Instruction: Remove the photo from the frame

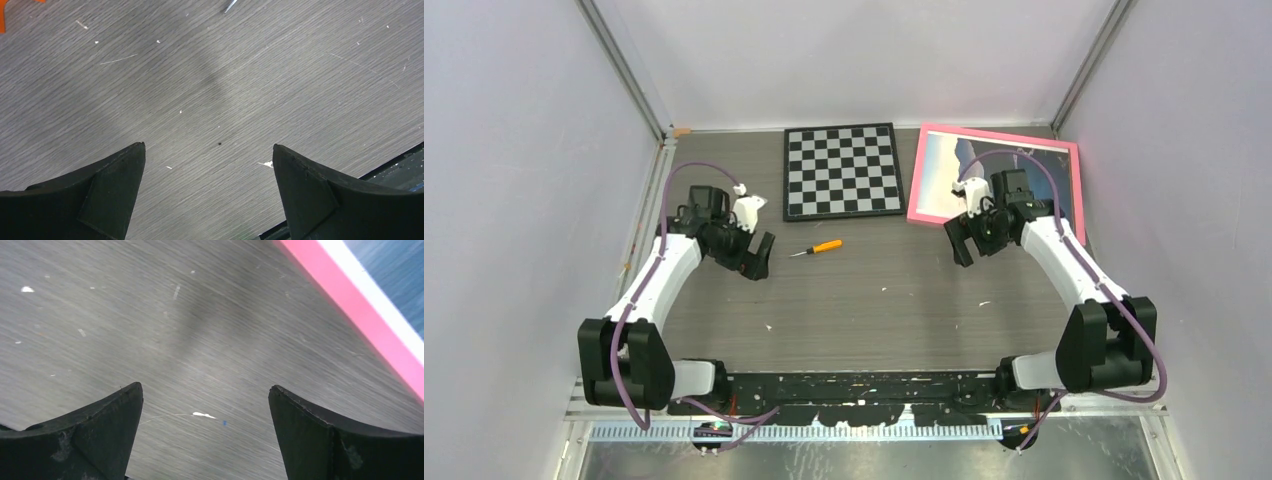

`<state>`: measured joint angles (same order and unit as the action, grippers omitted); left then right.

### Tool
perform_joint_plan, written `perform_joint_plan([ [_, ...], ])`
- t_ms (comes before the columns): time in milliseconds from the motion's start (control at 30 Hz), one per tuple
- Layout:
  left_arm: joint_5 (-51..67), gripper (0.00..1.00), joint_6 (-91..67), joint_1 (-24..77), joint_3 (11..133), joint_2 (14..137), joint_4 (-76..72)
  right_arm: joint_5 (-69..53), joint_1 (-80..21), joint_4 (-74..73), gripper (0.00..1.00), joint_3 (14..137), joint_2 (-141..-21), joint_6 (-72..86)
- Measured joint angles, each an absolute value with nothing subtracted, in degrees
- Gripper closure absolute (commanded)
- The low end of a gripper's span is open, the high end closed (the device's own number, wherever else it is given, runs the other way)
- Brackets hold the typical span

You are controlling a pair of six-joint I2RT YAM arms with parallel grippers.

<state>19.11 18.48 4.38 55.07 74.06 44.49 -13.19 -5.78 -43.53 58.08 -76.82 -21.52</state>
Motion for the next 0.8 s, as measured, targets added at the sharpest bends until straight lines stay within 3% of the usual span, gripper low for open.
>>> perform_joint_plan([
  [400, 22.2, 0.0, 18.8, 5.0, 55.4, 74.1, 45.1, -3.2, -3.7, -42.5, 0.01, 68.1, -93.8, -36.2],
  [800, 24.8, 0.0, 19.9, 5.4, 55.4, 73.7, 46.3, -2.9, 4.2, -46.5, 0.12, 82.9, -110.7, -48.4],
])
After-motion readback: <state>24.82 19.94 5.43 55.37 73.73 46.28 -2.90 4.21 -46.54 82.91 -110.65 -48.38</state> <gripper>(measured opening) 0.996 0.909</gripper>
